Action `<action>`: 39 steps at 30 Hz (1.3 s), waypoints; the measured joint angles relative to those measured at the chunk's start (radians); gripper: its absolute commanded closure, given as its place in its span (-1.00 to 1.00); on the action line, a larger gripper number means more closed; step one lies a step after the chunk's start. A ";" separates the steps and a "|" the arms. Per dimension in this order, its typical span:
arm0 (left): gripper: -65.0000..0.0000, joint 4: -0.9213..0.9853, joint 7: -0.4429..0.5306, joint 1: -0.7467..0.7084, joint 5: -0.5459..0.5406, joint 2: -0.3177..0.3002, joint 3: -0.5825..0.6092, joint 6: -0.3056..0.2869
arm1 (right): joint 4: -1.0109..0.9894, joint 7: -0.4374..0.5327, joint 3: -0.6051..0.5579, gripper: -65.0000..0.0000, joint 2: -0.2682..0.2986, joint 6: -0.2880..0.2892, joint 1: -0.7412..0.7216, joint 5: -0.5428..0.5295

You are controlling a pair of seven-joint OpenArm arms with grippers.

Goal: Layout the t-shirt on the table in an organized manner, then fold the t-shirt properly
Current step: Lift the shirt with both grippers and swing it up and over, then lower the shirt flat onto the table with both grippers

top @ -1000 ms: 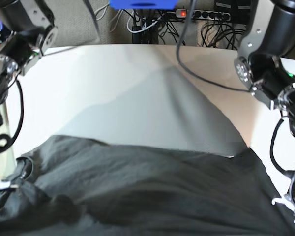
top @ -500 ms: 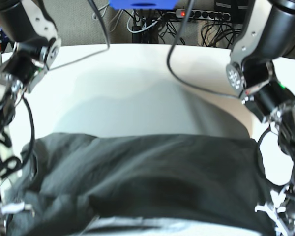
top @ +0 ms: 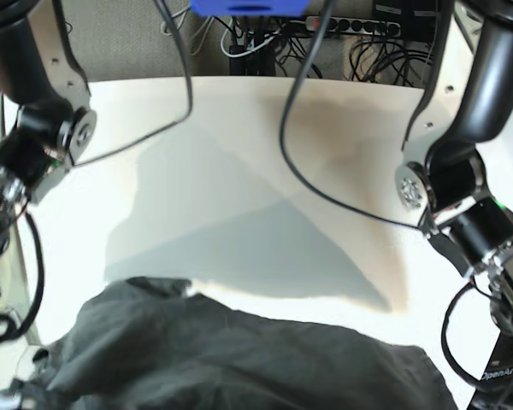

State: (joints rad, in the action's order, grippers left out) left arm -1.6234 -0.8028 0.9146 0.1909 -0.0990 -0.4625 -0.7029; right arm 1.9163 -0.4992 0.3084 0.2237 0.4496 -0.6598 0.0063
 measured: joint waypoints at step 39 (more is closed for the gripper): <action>0.99 -0.128 0.007 -1.032 0.000 -0.029 -0.144 0.000 | 0.088 0.100 0.015 1.00 -0.120 0.007 1.080 -0.127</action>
State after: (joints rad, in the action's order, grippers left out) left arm -1.7515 -0.7956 -0.1173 0.1913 -0.1280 -0.6067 -0.7033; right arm 2.0041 -0.3988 0.3237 0.1036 0.4568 0.4206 -0.1207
